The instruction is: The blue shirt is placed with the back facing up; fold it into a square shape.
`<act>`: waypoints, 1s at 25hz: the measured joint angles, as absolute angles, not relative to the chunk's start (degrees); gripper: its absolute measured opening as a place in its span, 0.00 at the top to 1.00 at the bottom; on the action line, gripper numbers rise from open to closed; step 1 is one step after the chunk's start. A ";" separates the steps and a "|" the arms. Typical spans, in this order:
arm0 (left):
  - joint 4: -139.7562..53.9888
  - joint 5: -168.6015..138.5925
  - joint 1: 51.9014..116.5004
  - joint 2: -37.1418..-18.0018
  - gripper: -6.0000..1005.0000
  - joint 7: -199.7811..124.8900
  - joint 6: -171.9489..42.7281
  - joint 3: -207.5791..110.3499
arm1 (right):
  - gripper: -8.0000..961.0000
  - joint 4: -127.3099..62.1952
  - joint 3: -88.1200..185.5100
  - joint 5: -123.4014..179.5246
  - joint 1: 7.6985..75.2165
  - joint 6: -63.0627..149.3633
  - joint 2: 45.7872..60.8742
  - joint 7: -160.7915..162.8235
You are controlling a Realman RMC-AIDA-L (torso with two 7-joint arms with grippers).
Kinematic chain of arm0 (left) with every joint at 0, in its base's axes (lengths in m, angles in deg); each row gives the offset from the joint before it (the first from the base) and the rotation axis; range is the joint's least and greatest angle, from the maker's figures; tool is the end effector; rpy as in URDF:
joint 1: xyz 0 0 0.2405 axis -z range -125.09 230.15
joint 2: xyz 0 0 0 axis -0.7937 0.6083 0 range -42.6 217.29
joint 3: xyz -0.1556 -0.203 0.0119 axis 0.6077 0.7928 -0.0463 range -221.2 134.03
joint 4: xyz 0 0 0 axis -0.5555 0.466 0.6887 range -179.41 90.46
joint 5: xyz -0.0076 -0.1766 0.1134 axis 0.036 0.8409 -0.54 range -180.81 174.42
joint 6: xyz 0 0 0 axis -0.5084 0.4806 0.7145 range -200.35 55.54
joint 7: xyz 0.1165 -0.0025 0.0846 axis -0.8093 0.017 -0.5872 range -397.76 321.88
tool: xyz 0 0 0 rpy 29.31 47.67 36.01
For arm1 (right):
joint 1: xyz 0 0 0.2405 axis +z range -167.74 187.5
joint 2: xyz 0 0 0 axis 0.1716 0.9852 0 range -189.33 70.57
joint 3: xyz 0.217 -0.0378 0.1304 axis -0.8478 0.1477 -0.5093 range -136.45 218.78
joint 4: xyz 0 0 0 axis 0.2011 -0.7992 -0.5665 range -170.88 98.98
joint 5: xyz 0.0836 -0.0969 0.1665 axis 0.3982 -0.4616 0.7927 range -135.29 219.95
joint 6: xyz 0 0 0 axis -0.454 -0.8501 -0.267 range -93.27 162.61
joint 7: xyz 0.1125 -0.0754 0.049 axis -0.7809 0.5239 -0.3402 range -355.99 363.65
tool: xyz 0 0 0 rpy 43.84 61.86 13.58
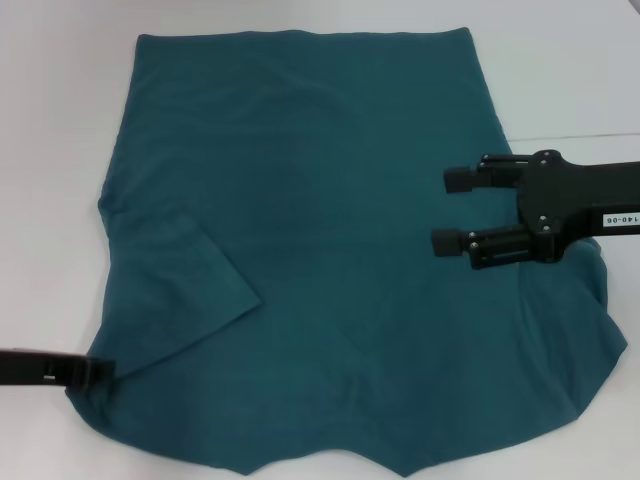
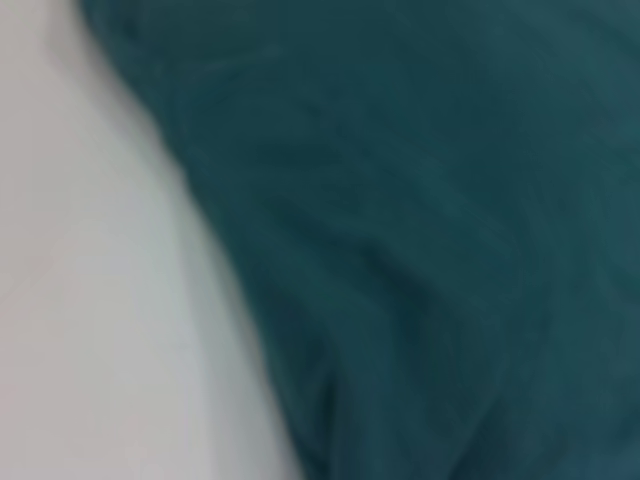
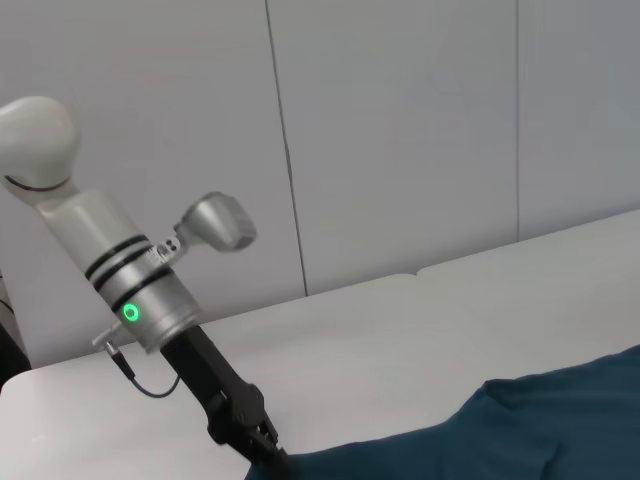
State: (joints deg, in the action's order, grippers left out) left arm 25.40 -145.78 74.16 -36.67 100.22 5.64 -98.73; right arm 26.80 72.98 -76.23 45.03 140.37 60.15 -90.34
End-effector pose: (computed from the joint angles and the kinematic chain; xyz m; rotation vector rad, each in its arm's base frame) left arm -0.2864 0.3310 0.0226 -2.2578 -1.4089 -0.0100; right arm 0.1990 0.3452 0.0808 -2.7844 0.4051 0.6754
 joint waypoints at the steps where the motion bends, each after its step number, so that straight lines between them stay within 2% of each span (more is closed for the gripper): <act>1: 25.79 -144.69 74.03 -36.60 0.99 99.84 6.37 -98.35 | 0.05 26.81 72.98 -76.23 44.91 140.36 60.15 -90.37; 7: 27.28 -139.88 74.05 -36.55 0.99 95.16 11.10 -91.52 | 0.05 27.29 72.69 -76.49 44.57 140.27 59.69 -93.08; 9: 26.85 -135.80 73.93 -36.56 0.98 90.37 13.51 -87.67 | 0.05 28.23 72.63 -76.85 44.10 139.18 58.40 -98.15; 14: 23.66 -129.36 73.75 -36.36 0.96 81.45 17.13 -82.84 | 0.05 33.06 72.36 -79.85 42.41 136.67 57.14 -105.22; 20: 14.49 -120.37 74.76 -33.00 0.93 72.87 22.87 -78.42 | 0.05 43.29 72.28 -94.08 41.59 136.42 56.54 -118.48; 25: 12.64 -117.47 74.73 -32.55 0.91 70.46 23.77 -76.76 | 0.05 45.43 72.85 -110.18 42.82 138.06 56.59 -126.84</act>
